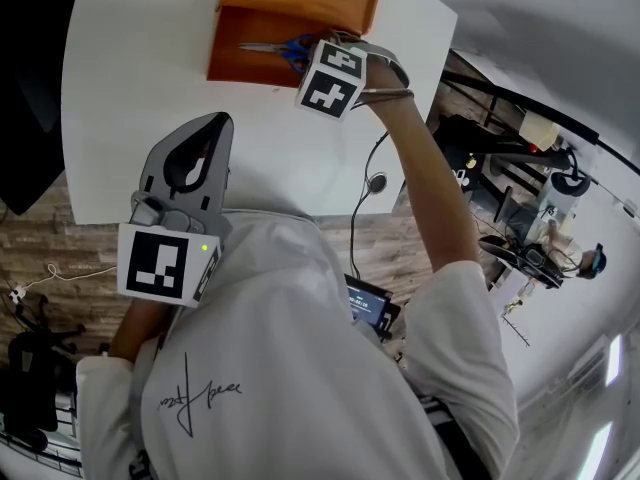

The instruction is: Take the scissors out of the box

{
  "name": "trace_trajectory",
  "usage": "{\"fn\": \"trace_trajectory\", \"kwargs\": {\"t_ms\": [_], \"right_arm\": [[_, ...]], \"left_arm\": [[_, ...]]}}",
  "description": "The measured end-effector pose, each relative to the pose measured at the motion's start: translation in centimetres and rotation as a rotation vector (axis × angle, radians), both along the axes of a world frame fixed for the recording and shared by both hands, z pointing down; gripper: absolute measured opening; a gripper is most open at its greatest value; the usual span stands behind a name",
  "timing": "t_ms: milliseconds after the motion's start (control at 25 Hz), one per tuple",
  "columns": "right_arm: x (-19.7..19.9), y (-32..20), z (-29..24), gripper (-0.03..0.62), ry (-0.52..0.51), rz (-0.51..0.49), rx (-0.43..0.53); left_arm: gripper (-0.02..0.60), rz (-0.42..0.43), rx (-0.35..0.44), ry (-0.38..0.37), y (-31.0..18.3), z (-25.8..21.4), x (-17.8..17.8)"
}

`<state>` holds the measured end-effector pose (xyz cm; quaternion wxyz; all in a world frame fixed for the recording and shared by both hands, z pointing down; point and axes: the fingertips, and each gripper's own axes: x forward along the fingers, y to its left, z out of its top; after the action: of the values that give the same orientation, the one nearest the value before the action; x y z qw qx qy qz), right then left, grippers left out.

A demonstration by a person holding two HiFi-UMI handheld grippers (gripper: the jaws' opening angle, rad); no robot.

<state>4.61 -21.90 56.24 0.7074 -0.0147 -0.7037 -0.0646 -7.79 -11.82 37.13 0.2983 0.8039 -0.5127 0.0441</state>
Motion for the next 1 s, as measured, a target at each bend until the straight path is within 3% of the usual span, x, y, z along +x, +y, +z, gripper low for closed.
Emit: {"fn": "trace_trajectory", "kwargs": {"t_ms": [400,1000], "right_arm": [[0.3,0.0,-0.1,0.092,-0.002,0.104,-0.014],[0.4,0.5,-0.8,0.091,-0.053,0.126,0.01]], "left_arm": [[0.003,-0.01,0.006,-0.008,0.2,-0.3,-0.3],[0.005,-0.031,0.017,-0.017,0.3,-0.4,-0.9]]}}
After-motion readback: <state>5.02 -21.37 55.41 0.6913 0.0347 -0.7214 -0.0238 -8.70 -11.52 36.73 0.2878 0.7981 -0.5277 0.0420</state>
